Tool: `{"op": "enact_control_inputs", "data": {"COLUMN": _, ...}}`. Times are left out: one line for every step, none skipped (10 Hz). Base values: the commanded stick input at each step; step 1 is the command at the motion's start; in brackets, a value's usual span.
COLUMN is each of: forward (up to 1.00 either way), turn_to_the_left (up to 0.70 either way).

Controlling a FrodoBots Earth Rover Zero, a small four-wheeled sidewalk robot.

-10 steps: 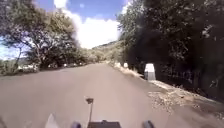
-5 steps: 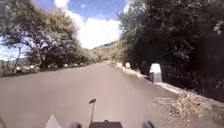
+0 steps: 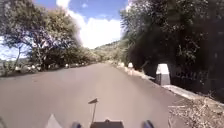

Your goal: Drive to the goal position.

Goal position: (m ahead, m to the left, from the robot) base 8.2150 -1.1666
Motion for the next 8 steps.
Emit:
{"op": "enact_control_inputs", "data": {"forward": 0.7, "turn_to_the_left": -0.15}}
{"op": "enact_control_inputs", "data": {"forward": 0.7, "turn_to_the_left": -0.23}}
{"op": "enact_control_inputs", "data": {"forward": 0.7, "turn_to_the_left": -0.34}}
{"op": "enact_control_inputs", "data": {"forward": 0.7, "turn_to_the_left": -0.33}}
{"op": "enact_control_inputs", "data": {"forward": 0.7, "turn_to_the_left": -0.32}}
{"op": "enact_control_inputs", "data": {"forward": 0.7, "turn_to_the_left": -0.06}}
{"op": "enact_control_inputs", "data": {"forward": 0.7, "turn_to_the_left": -0.02}}
{"op": "enact_control_inputs", "data": {"forward": 0.7, "turn_to_the_left": 0.0}}
